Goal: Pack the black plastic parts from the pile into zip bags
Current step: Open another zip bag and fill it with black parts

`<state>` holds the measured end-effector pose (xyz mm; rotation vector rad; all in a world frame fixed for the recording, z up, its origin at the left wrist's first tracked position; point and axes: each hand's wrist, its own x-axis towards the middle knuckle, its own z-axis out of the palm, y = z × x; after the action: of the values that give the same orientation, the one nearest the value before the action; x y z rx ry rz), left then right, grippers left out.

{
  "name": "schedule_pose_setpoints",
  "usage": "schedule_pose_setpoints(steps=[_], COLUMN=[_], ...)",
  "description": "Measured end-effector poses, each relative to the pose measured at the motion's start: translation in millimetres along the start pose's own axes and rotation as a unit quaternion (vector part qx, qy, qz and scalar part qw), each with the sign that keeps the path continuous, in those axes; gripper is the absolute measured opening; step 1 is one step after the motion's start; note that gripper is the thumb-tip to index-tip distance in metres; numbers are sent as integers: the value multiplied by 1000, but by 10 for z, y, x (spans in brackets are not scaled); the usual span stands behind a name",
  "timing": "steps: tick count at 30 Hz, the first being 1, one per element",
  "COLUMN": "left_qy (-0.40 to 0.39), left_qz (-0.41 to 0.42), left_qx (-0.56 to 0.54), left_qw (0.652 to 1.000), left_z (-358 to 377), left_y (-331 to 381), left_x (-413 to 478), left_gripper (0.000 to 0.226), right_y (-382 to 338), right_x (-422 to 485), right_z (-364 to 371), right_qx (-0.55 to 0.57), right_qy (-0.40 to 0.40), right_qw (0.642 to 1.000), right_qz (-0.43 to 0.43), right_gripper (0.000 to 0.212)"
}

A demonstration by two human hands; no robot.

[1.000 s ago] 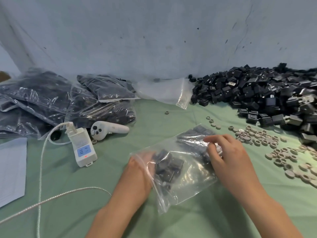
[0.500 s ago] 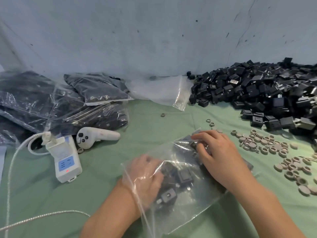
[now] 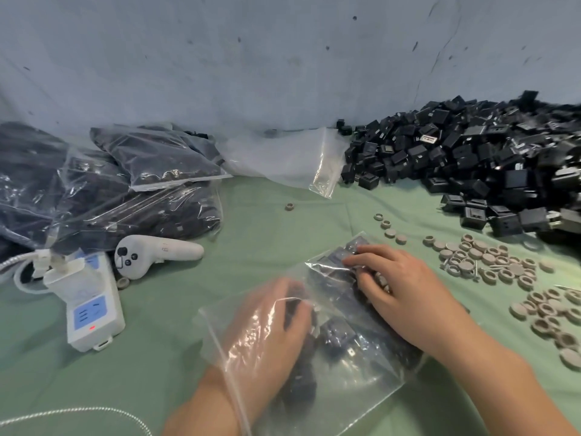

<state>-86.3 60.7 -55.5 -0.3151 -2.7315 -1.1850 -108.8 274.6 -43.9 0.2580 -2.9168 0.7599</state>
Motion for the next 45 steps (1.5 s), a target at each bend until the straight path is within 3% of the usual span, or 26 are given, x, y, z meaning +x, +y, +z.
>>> schedule_pose_setpoints(steps=[4,9,12,16,23,30,34,45], left_qy=[-55,-93,-90,-66,-85,-78,-86,-65], left_qz=[129,97,102,144,146,149,143,167], left_qx=[59,129,115,76,85,105,81,155], left_qw=[988,982,984,985,982,980,983,972], left_z=[-113,-128,-165,-226,-208,-188,-198,-181], left_y=[42,-20,-22,43,59,19,60,9], left_x=[-63,-72,-73,-69,-26,-75,-95,-131], left_gripper=[27,63,60,36,36,51,47,46], right_y=[7,5,8,24,16,7,13,38], right_x=[11,12,-4,-8,-11,-17,-10,1], right_z=[8,47,61,65,64,68,70,92], right_qx=[-2,-6,-11,-17,-27,-19,-27,-21], right_qy=[-1,3,6,7,2,7,5,10], right_qw=[1000,1000,1000,1000,999,1000,999,1000], right_qz=[-8,-12,-13,-17,-17,-16,-18,-19], right_gripper=[35,34,34,34,35,34,34,34])
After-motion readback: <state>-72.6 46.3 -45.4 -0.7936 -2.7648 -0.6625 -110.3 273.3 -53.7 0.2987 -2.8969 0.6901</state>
